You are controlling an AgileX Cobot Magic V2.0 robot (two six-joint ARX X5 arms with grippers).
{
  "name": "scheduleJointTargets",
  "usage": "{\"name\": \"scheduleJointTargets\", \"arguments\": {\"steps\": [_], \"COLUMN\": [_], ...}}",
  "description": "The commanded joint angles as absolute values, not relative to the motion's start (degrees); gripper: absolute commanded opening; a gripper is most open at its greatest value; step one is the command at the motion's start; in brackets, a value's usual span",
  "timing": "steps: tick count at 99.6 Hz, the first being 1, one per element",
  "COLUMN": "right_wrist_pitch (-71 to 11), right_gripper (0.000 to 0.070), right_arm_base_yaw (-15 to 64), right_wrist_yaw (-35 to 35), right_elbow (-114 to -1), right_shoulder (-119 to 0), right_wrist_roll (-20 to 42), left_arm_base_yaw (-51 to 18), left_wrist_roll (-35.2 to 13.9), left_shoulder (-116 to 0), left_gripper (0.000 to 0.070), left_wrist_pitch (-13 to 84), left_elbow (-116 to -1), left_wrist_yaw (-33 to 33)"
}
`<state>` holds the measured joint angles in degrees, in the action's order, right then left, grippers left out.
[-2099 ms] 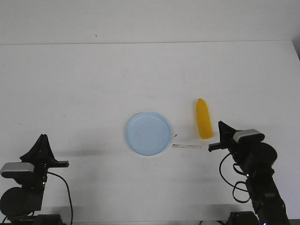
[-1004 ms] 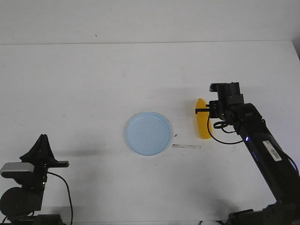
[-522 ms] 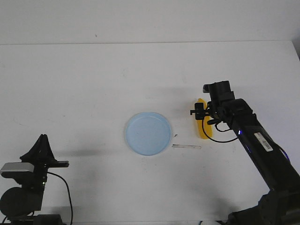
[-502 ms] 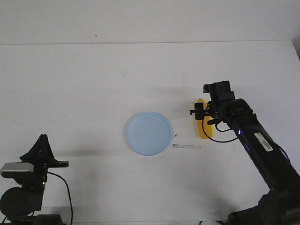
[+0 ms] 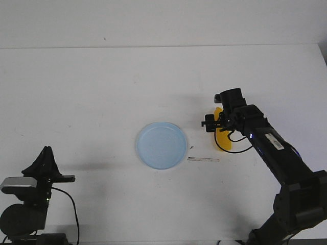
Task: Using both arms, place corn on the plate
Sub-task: 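Close the right gripper on the corn and lift it, then carry the corn with the right gripper and lower it onto the plate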
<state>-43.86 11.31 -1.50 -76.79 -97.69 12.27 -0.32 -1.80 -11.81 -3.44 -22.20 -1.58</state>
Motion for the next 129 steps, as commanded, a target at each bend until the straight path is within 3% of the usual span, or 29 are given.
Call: {"name": "scheduleJointTargets", "arguments": {"steps": [1, 31, 44, 66, 77, 113, 129], "right_wrist_pitch": [-43.8, -45.0, -44.9, -44.9, -44.8, -44.6, -41.8], "right_gripper": [0.0514, 0.051, 0.0404, 0.0377, 0.0272, 0.0271, 0.0271], "right_arm_base_yaw": [11.7, 11.7, 11.7, 11.6, 11.6, 12.0, 14.9], "right_wrist_yaw": [-1.7, -1.7, -1.7, -1.7, -1.7, -0.8, 9.4], "right_elbow": [-77.8, -77.6, -77.6, -77.6, -77.6, -79.3, -80.9], "right_shoulder": [-99.6, -103.5, -103.7, -103.7, -103.7, -100.5, -98.2], "right_wrist_roll": [12.8, 12.8, 13.1, 13.2, 13.3, 13.5, 13.7], "left_arm_base_yaw": [-0.2, -0.2, -0.2, -0.2, -0.2, -0.2, -0.2], "left_wrist_roll": [-1.0, -1.0, -1.0, -1.0, -1.0, -1.0, -1.0], "left_shoulder": [-11.6, -11.6, -11.6, -11.6, -11.6, -11.6, -11.6], "left_gripper": [0.0001, 0.0001, 0.0001, 0.0001, 0.0001, 0.0001, 0.0001], "left_wrist_pitch": [-4.3, -4.3, -4.3, -4.3, -4.3, -4.3, -4.3], "left_elbow": [-22.6, -22.6, -22.6, -22.6, -22.6, -22.6, -22.6], "left_wrist_yaw": [-1.7, -1.7, -1.7, -1.7, -1.7, -1.7, -1.7]}}
